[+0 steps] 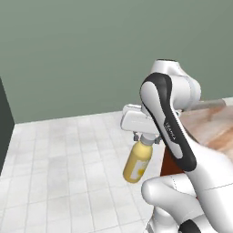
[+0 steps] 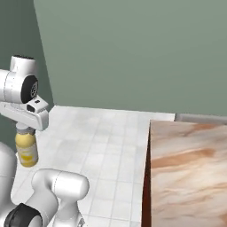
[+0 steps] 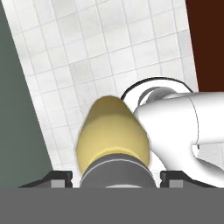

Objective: There is a wine glass and glass cup on the dining counter. Place the wine bottle next to the wine glass and the juice bottle next to the glass cup.

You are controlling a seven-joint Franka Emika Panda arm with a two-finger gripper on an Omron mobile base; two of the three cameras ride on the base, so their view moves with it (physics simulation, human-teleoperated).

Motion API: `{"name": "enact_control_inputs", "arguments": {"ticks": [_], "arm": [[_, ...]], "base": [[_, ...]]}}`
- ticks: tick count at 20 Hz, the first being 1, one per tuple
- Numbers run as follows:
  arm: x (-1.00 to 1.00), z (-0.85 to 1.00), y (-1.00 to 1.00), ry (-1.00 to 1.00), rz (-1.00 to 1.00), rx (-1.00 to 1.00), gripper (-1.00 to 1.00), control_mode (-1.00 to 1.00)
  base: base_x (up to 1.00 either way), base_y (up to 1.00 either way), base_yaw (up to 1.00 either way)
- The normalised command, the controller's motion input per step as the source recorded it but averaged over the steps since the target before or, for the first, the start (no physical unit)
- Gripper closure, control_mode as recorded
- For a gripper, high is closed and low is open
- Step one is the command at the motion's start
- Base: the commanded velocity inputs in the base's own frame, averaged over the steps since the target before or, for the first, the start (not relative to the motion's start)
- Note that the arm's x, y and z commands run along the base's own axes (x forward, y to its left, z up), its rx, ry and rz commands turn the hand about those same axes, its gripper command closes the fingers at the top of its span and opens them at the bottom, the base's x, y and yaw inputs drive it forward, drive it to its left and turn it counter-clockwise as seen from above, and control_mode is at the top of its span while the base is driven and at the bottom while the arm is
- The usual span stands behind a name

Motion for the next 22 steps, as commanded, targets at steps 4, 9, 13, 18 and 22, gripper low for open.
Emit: {"name": "enact_control_inputs", "arguments": {"ticks": [4,9,13,18,22], "arm": [[0.0,0.0,0.0,0.0,0.0,0.0,1.0,1.0],[0.0,0.0,0.0,0.0,0.0,0.0,1.0,1.0],[0.0,0.0,0.0,0.0,0.0,0.0,1.0,1.0],[0.0,0.0,0.0,0.0,0.0,0.0,1.0,1.0],[0.0,0.0,0.0,0.0,0.0,0.0,1.0,1.0]], "base": [[0.85,0.37,-0.25],[0.85,0.37,-0.25],[0.86,0.37,-0.25],[0.86,0.36,-0.25],[0.86,0.35,-0.27]]}}
